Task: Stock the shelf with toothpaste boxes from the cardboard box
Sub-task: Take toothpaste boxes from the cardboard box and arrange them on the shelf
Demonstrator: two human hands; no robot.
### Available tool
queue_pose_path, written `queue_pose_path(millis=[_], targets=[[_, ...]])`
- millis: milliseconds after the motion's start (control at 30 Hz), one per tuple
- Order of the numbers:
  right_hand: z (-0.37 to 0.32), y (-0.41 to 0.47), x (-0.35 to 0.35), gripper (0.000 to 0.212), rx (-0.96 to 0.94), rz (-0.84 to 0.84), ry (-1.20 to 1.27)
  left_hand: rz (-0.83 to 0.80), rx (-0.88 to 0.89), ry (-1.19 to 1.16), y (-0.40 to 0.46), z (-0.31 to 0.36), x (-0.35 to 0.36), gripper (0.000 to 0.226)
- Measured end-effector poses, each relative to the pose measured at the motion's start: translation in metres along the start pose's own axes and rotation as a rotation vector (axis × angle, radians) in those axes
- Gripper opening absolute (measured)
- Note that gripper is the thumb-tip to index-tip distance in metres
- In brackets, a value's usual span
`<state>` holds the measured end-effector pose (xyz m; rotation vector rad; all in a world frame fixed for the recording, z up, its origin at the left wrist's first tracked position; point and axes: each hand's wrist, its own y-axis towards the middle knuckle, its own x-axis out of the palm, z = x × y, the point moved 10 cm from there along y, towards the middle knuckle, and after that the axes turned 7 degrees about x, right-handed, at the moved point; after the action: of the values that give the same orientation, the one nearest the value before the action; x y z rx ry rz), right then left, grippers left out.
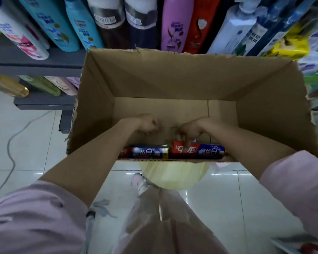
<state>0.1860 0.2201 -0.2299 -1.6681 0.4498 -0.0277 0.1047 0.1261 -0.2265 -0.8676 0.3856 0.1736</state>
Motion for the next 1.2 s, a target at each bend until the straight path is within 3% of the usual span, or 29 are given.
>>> queue_pose_path(millis=[100, 233, 300, 333, 433, 500, 667, 800, 900, 1033, 1200], targets=[[0.013, -0.009, -0.014, 0.040, -0.050, 0.077, 0.135, -0.035, 0.005, 0.036, 0.003, 0.005, 0.011, 0.025], [0.051, -0.024, -0.050, 0.052, -0.034, 0.339, 0.368, -0.062, -0.016, 0.184, 0.019, 0.024, 0.017, 0.028], [0.070, -0.032, -0.064, 0.051, 0.011, 0.475, 0.344, -0.126, -0.033, 0.218, 0.031, 0.036, 0.027, 0.024], [0.077, -0.034, -0.066, 0.050, 0.026, 0.514, 0.317, -0.188, -0.058, 0.210, 0.034, 0.039, 0.036, 0.032], [0.097, -0.031, -0.063, 0.050, 0.054, 0.518, 0.333, -0.339, -0.174, 0.129, 0.040, 0.046, 0.063, 0.102], [0.103, -0.025, -0.053, 0.052, 0.052, 0.451, 0.380, -0.340, -0.121, 0.249, 0.048, 0.055, 0.074, 0.123], [0.104, -0.017, -0.041, 0.053, 0.024, 0.395, 0.398, -0.168, 0.017, 0.510, 0.071, 0.074, 0.081, 0.069], [0.108, -0.020, -0.053, 0.046, -0.004, 0.487, 0.462, -0.057, 0.019, 0.526, 0.077, 0.074, 0.070, 0.054], [0.116, -0.023, -0.059, 0.047, 0.000, 0.523, 0.692, 0.117, -0.020, 0.355, 0.072, 0.061, 0.037, 0.046], [0.120, -0.021, -0.059, 0.031, -0.017, 0.477, 1.239, 0.358, -0.031, 0.081, 0.050, 0.039, -0.013, 0.036], [0.090, -0.042, -0.071, 0.017, -0.191, 0.463, 1.332, 0.599, 0.240, -0.408, 0.019, 0.048, -0.055, 0.032]])
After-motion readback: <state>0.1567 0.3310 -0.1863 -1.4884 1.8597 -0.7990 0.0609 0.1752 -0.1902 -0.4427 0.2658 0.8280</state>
